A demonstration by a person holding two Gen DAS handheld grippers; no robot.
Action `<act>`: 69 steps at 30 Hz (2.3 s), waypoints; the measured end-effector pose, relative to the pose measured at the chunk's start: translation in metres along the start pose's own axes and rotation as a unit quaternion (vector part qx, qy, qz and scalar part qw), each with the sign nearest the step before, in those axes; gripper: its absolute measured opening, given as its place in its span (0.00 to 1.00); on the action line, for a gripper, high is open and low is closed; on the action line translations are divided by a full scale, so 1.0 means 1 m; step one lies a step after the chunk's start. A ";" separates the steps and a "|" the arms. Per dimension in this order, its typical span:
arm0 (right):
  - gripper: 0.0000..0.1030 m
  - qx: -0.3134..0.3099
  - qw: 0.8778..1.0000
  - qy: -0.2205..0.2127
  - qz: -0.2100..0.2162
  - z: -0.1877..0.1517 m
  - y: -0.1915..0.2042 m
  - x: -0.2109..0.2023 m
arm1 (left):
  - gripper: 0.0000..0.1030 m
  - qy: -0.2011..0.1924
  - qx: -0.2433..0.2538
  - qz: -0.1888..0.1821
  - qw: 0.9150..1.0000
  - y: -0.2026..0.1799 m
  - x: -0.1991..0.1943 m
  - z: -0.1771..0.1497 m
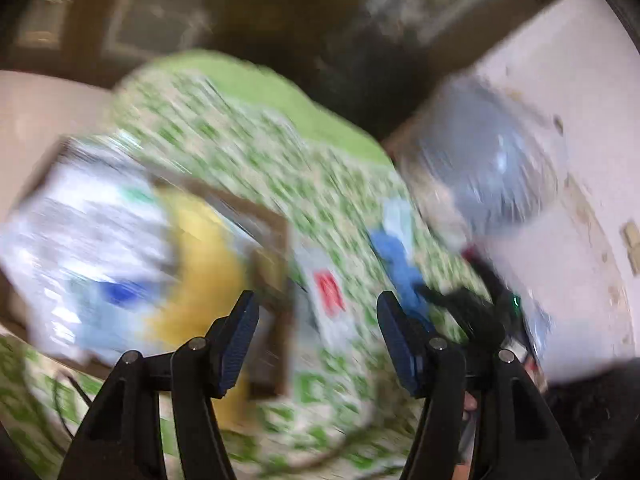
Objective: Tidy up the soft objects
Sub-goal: 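Grasp the red-labelled packet with the left tool while the right tool grasps the blue towel, then carry the red-labelled packet and blue towel into the tray with both tools and release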
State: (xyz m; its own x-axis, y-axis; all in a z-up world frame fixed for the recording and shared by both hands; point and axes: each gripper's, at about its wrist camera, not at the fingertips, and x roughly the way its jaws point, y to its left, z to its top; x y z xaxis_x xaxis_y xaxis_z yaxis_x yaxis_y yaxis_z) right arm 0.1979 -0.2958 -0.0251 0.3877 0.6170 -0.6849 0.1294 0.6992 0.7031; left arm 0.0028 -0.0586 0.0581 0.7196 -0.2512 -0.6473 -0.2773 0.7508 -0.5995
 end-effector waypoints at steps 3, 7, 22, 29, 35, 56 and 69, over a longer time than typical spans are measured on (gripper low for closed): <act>0.42 0.023 1.000 -0.014 0.002 0.003 -0.012 -0.004 | 0.60 0.065 0.017 0.012 0.998 -0.035 0.046 -0.007; 0.42 0.054 0.997 -0.047 -0.005 0.011 -0.032 -0.015 | 0.60 0.126 -0.014 0.025 0.992 -0.044 0.104 -0.013; 0.42 0.120 0.990 -0.070 0.012 0.033 -0.082 -0.018 | 0.59 0.157 -0.068 0.138 0.976 -0.032 0.201 -0.011; 0.42 0.123 0.988 -0.095 0.003 0.039 -0.092 -0.025 | 0.07 0.170 -0.101 0.114 0.974 -0.022 0.218 -0.016; 0.42 0.044 0.990 -0.121 -0.063 0.053 -0.074 -0.025 | 0.01 0.157 -0.076 0.082 0.981 -0.030 0.194 -0.013; 0.06 -0.073 0.986 -0.038 -0.147 0.055 -0.043 -0.011 | 0.01 0.095 -0.057 -0.049 0.993 0.026 0.044 -0.016; 0.05 -0.064 0.989 0.033 -0.128 0.014 -0.030 -0.012 | 0.01 0.059 -0.112 -0.110 0.986 0.086 0.003 -0.020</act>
State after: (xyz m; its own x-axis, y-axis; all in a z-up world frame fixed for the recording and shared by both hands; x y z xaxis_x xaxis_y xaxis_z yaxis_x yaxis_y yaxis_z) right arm 0.2016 -0.3290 -0.0347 0.2956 0.4329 -0.8516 0.0971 0.8732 0.4776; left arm -0.0320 -0.0071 -0.0045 0.7029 -0.4727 -0.5315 -0.2657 0.5187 -0.8126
